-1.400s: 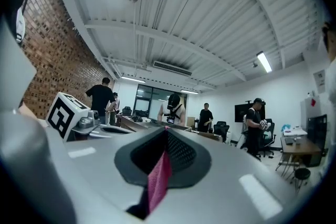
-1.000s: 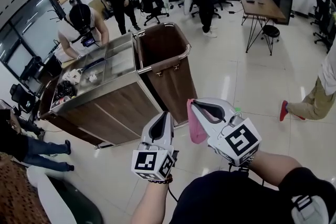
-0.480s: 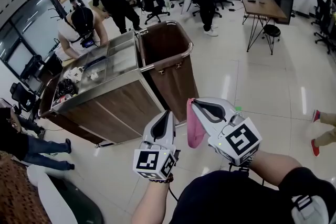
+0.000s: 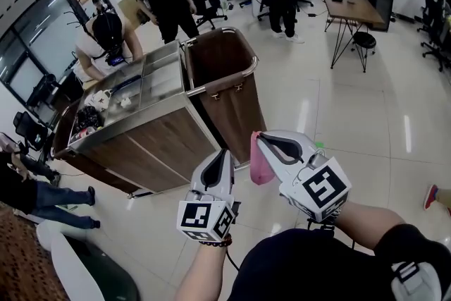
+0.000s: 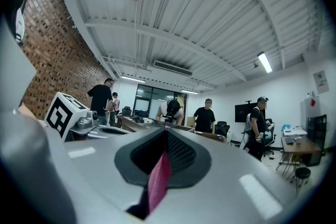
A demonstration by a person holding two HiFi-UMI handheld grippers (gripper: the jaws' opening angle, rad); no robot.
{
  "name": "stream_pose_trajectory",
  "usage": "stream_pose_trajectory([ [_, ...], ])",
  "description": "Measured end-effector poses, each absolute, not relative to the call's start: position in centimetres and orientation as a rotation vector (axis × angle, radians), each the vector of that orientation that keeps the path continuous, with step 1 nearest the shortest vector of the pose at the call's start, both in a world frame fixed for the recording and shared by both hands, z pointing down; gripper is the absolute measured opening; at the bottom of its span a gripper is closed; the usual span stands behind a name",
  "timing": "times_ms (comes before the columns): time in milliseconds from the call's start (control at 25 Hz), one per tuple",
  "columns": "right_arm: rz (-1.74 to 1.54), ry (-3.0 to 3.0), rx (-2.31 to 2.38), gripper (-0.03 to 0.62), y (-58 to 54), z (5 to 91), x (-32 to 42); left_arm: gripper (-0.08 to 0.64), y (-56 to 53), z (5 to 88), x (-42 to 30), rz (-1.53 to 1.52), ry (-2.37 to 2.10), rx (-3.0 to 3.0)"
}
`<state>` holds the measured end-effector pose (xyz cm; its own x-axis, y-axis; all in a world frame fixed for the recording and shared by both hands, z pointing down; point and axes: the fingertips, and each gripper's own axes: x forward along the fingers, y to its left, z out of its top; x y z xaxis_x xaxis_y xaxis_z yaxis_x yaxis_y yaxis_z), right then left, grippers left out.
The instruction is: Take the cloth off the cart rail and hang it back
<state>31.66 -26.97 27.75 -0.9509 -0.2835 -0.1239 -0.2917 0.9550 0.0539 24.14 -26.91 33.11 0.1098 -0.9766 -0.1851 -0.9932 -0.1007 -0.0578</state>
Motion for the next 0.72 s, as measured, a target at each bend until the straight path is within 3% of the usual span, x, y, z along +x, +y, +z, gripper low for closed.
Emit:
stream_pose_trajectory([
  [320, 0.250, 2.943, -0.409, 0.005, -27.6, 26.9, 32.3, 0.003, -27.0, 32.9, 24.8, 0.154, 2.010, -2.212],
  [480, 0.079, 2.994, -0.425, 0.005, -27.4, 27.0, 32.5, 0.003, -27.4, 32.5, 25.2, 0.139, 1.987, -2.207],
  [720, 0.075, 2.993, -0.370, 0.005, -28.1, 27.5, 32.5, 0.003, -27.9, 33.5, 25.2, 0.146, 2.035, -2.172],
])
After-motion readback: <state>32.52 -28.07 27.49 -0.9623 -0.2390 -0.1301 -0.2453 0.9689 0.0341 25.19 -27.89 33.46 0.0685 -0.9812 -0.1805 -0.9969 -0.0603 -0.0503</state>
